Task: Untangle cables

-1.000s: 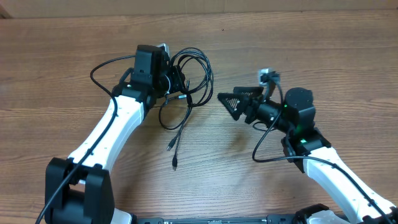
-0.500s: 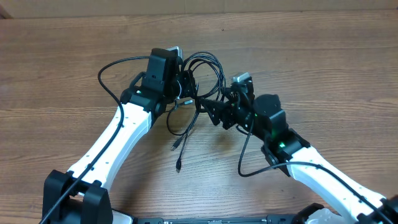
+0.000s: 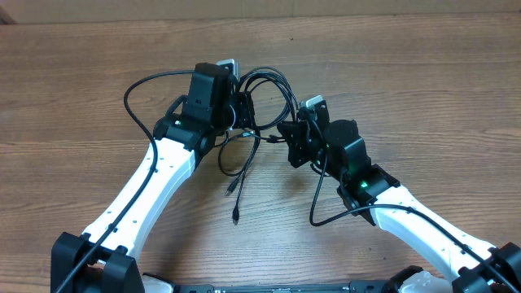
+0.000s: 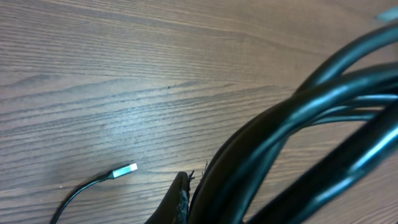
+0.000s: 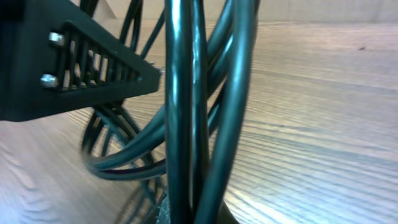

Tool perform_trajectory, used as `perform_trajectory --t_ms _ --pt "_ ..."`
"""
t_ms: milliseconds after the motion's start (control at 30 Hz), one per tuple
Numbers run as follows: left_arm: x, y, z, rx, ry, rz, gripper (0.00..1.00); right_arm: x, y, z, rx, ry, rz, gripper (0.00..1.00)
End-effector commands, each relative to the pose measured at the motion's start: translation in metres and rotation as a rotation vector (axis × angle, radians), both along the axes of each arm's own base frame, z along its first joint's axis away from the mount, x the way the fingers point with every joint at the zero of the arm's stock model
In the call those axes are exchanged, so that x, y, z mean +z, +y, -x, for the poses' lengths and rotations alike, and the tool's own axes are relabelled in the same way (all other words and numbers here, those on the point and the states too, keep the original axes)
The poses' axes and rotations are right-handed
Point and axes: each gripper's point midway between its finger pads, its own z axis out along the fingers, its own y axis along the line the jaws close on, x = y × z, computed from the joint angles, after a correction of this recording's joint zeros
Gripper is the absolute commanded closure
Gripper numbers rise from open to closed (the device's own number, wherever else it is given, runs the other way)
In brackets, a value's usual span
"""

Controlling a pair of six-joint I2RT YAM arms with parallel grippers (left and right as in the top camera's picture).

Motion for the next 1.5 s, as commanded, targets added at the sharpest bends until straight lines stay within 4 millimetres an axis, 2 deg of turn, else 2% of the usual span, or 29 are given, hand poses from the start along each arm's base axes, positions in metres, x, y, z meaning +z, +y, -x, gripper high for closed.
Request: perform_trajectory --t_ms 0,33,100,267,367,433,533,600,700,800,867,900,967,1100,1167,1200,1300,1433,1467 --pt "0.029 -0.003 -0.001 -0.087 -0.112 -0.042 0.96 0.017 -0.014 -0.021 -0.107 -0.076 0.077 0.96" --pt "0.028 -0.003 0.0 -0.118 -0.126 -0.073 0.96 0.021 -0.021 -0.027 -0.155 -0.078 0.106 0.96" --pt "0.023 0.003 0.001 -0.133 -0.13 -0.131 0.96 0.029 -0.023 -0.03 -0.161 -0.088 0.14 0.96" --pt "0.008 0.051 -0.004 0.041 -0.095 -0.351 0.96 0.059 -0.026 -0.035 -0.167 -0.067 0.197 0.96" --pt "0.005 0.057 -0.002 0.059 -0.083 -0.38 0.96 0.07 -0.028 -0.032 -0.148 -0.043 0.25 0.96" --pt "0.003 0.048 0.002 -0.005 -0.077 -0.36 0.96 0.075 -0.031 -0.032 -0.128 -0.056 0.308 0.96" --pt "0.002 0.012 0.02 -0.293 -0.104 -0.295 0.96 0.08 -0.04 -0.038 -0.106 -0.119 0.402 0.96" --pt "0.0 0.0 0.033 -0.403 -0.096 -0.262 0.96 0.079 -0.048 -0.042 -0.102 -0.135 0.44 0.96" --pt "-0.006 -0.004 0.045 -0.446 -0.053 -0.24 0.96 0.075 -0.063 -0.05 -0.137 -0.114 0.435 0.96" --pt "-0.007 -0.005 0.048 -0.455 -0.037 -0.227 0.95 0.067 -0.063 -0.05 -0.145 -0.05 0.37 0.95" --pt "-0.006 -0.005 0.047 -0.421 -0.026 -0.205 0.94 0.059 -0.056 -0.042 -0.117 0.014 0.314 0.75" --pt "-0.004 -0.006 0.044 -0.375 -0.009 -0.174 0.94 0.055 -0.051 -0.037 -0.098 0.055 0.279 0.55" --pt "-0.003 -0.006 0.041 -0.317 0.009 -0.141 0.93 0.049 -0.045 -0.029 -0.081 0.117 0.232 0.0" --pt "-0.003 0.004 0.032 -0.158 0.054 -0.113 0.96 0.043 -0.031 -0.012 -0.024 0.227 0.133 0.0" --pt "-0.008 0.031 0.022 0.099 0.102 -0.133 0.96 0.044 -0.017 0.001 0.062 0.272 0.076 0.0" --pt "-0.009 0.037 0.021 0.154 0.115 -0.129 0.96 0.046 -0.009 0.007 0.09 0.307 0.025 0.0" --pt "-0.011 0.041 0.021 0.269 0.161 -0.068 0.96 0.052 0.004 0.019 0.117 0.411 -0.099 0.0" --pt "-0.014 0.041 0.025 0.427 0.247 0.05 0.96 0.052 0.004 0.019 0.025 0.526 -0.2 0.0" --pt "-0.014 0.041 0.026 0.456 0.267 0.078 0.96 0.052 0.004 0.019 0.0 0.558 -0.227 0.05"
